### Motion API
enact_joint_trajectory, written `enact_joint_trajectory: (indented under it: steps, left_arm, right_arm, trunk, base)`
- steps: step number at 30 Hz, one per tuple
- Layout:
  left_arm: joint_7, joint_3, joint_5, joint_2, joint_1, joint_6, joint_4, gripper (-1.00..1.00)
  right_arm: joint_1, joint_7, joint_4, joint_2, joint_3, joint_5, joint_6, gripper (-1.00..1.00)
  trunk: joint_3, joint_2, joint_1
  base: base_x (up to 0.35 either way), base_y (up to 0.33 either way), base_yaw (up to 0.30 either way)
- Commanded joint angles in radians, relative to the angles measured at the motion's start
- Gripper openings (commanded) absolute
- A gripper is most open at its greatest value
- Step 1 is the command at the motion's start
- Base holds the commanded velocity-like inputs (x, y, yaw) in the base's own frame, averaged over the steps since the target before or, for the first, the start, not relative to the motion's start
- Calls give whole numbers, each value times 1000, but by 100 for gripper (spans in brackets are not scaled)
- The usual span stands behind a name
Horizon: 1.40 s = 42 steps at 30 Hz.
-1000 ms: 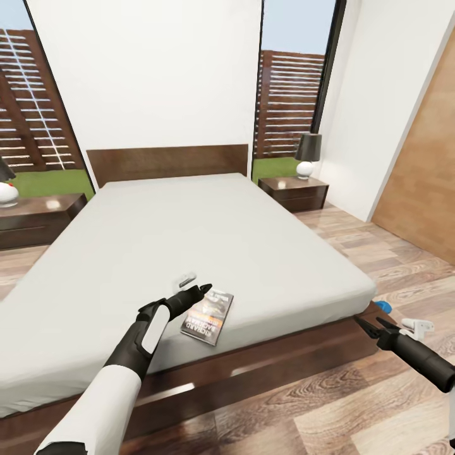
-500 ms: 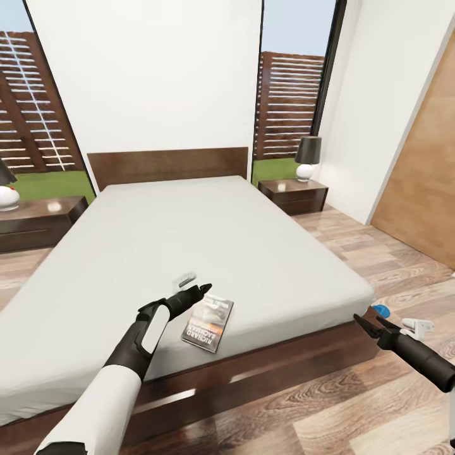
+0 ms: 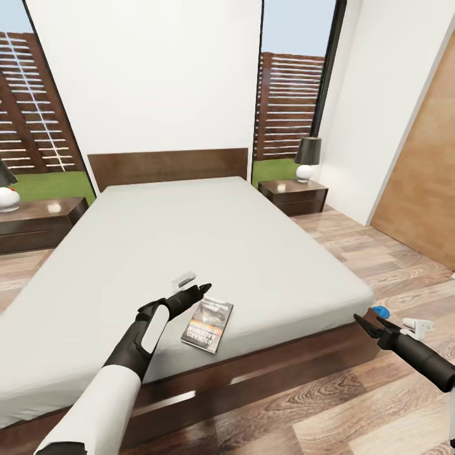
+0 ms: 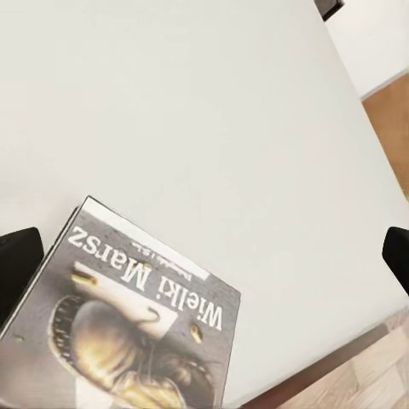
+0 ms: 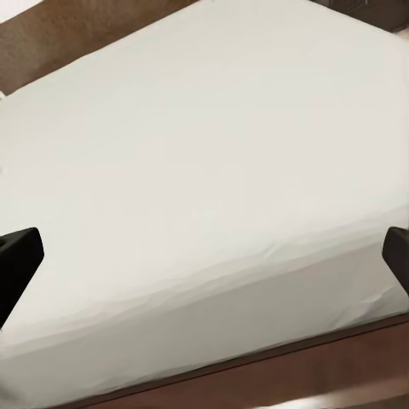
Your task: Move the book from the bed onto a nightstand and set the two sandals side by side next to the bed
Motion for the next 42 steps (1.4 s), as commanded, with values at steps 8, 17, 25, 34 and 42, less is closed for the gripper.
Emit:
enact_joint_trajectory:
  steps: [8, 17, 25, 34, 42]
  left_arm:
    - [-3, 7, 5, 4, 0, 7, -6, 100]
    - [-24, 34, 28, 55, 8, 14, -102, 100]
    - [-259, 64, 175, 147, 20, 133, -68, 100]
    - [-725, 65, 173, 346, 36, 265, 117, 100]
    - [-810, 63, 167, 436, 39, 260, 179, 100]
  right_arm:
    - [-1, 7, -1, 0, -2, 7, 7, 100]
    - [-1, 7, -1, 0, -3, 6, 7, 100]
    - [-1, 7, -1, 0, -2, 6, 7, 100]
    - [-1, 9, 0, 0, -2, 6, 7, 100]
    - [-1, 10, 0, 0, -2, 6, 8, 100]
  trunk:
    - [21, 49, -27]
    - [21, 49, -27]
    - [21, 49, -27]
    - [21, 49, -27]
    - [21, 49, -27]
  base:
    - [0, 0, 0]
    - [0, 0, 0]
    - [0, 0, 0]
    - [0, 0, 0]
    - [0, 0, 0]
